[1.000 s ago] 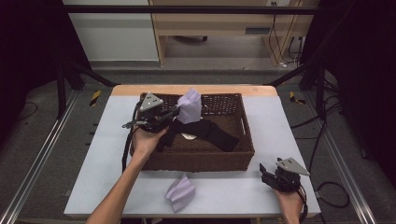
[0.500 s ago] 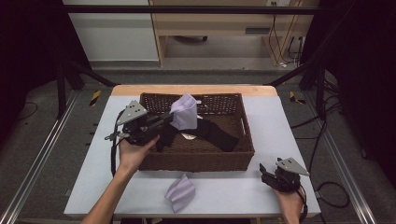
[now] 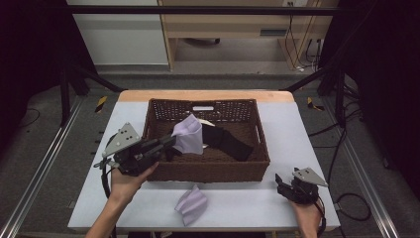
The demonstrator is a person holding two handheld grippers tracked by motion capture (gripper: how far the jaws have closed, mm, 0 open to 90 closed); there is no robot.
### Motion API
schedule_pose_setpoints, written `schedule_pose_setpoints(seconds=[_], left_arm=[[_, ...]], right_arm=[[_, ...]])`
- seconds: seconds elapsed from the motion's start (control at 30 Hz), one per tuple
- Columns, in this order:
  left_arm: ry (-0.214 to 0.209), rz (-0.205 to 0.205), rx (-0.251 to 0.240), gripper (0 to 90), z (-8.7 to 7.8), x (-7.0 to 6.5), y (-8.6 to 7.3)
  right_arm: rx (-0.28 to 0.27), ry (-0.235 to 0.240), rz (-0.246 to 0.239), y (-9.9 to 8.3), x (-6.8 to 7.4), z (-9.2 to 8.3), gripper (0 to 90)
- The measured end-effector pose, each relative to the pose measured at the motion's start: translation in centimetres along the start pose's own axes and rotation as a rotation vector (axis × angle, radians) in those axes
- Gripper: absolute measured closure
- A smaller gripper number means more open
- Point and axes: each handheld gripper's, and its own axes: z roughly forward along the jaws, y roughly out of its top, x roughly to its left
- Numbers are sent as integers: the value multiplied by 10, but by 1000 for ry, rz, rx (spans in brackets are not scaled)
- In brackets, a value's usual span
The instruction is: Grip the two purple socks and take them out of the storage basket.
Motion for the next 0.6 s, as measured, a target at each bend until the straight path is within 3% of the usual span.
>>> schedule_pose_setpoints(seconds=[0.23,0.6], left_arm=[[-26,5,41,865,-5,-11,-18],[-54,-14,139,865,-9,-22,-62]], right_arm=[[-6,-4,-2,0,0,0,282],[-7,-6,-4,0,0,0,280]])
